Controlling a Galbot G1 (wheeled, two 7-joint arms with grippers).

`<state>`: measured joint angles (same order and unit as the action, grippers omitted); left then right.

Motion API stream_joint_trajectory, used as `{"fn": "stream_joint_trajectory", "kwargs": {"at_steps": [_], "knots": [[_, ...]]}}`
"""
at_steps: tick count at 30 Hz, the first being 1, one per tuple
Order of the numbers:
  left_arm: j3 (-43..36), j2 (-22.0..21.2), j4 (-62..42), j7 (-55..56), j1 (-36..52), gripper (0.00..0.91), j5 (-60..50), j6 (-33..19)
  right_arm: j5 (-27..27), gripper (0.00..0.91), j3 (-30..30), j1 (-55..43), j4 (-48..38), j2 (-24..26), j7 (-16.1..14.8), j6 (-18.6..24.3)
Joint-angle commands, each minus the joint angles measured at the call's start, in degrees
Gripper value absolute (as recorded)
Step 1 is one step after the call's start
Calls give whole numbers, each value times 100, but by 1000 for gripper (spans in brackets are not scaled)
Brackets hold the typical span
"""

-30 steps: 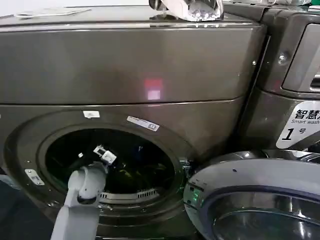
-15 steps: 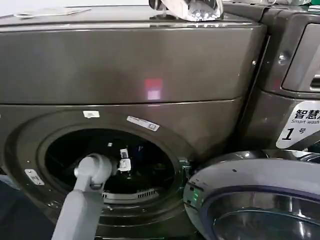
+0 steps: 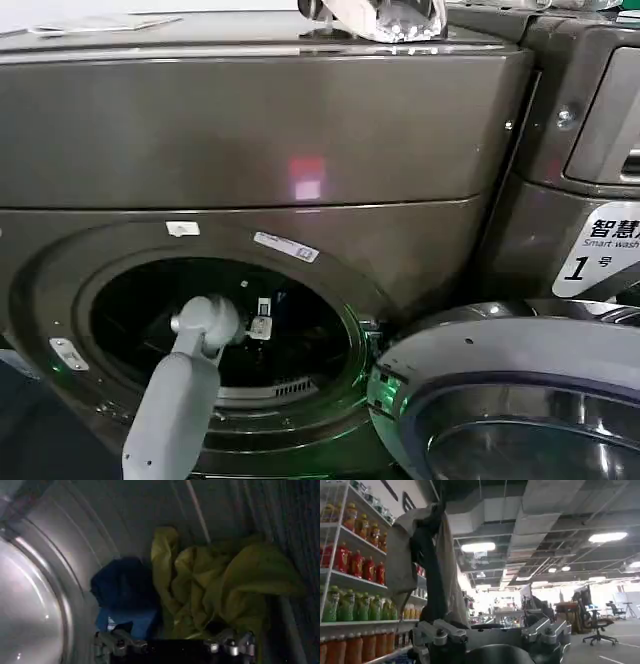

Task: Grasp the clothes from the dryer.

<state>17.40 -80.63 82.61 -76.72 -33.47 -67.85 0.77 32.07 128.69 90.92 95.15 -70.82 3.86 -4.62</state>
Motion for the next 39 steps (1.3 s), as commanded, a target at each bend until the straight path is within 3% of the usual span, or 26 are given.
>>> {"fn": "stream_joint_trajectory", "kwargs": {"at_steps": [1,2,3,5,14,26,29,33,35,39], "knots": [[-25,-7,-410,-51,72,907,244,63,-7,907,-34,-15,33,-2,4,2],[-23,-10,-443,-52,77,523,238,59,-5,907,-34,-18,45,0,5,0],[-24,-5,-460,-52,78,307,255,66,-5,907,-36,-21,49,2,6,-1],[-23,1,-490,-51,81,0,306,67,-6,907,-48,-17,49,4,7,1],[-29,11,-489,-45,105,0,1017,512,-6,907,-52,-3,35,13,3,10],[-16,-7,-417,567,136,0,1841,575,-12,907,-21,25,-9,30,1,5],[-22,-43,-493,1589,145,0,2356,692,-44,907,-27,21,-18,44,-5,5],[169,-344,-618,4127,77,0,3102,1009,-182,907,-37,33,-49,66,6,3],[230,-387,-529,4837,7,0,3505,1069,-203,907,-47,33,-34,60,9,7],[287,-449,129,6108,-287,0,4235,1695,-204,907,-81,13,5,58,13,27]]}}
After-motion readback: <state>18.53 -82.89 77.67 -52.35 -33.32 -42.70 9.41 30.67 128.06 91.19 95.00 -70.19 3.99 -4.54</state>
